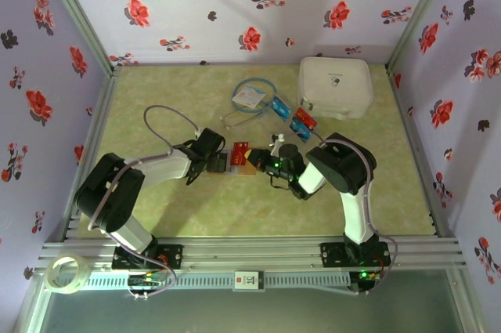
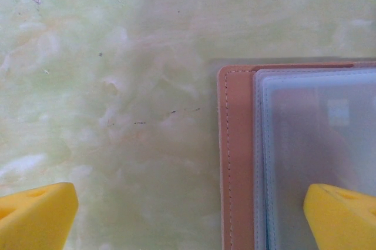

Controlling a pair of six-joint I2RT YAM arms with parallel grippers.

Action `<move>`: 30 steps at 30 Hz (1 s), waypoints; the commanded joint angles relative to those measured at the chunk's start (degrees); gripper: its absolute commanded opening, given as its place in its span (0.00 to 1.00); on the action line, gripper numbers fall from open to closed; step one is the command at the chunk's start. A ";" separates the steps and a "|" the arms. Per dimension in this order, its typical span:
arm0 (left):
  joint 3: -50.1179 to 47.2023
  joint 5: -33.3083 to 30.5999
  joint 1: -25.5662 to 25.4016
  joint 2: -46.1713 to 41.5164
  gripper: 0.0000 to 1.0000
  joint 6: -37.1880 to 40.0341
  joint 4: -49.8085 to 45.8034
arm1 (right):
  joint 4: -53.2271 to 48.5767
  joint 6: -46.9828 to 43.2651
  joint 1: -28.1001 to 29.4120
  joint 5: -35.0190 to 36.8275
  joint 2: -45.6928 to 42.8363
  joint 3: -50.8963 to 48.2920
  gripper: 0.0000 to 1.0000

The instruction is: Put the credit cards into the card holder

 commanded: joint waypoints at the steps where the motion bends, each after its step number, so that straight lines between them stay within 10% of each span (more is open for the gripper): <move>1: -2.29 -1.28 0.07 0.80 1.00 0.28 -4.28 | -5.06 -2.10 0.74 1.32 0.33 -1.03 0.00; 30: -2.73 -1.29 0.07 0.83 1.00 0.13 -4.17 | -4.15 -1.04 -0.73 -0.82 -2.85 -0.91 0.00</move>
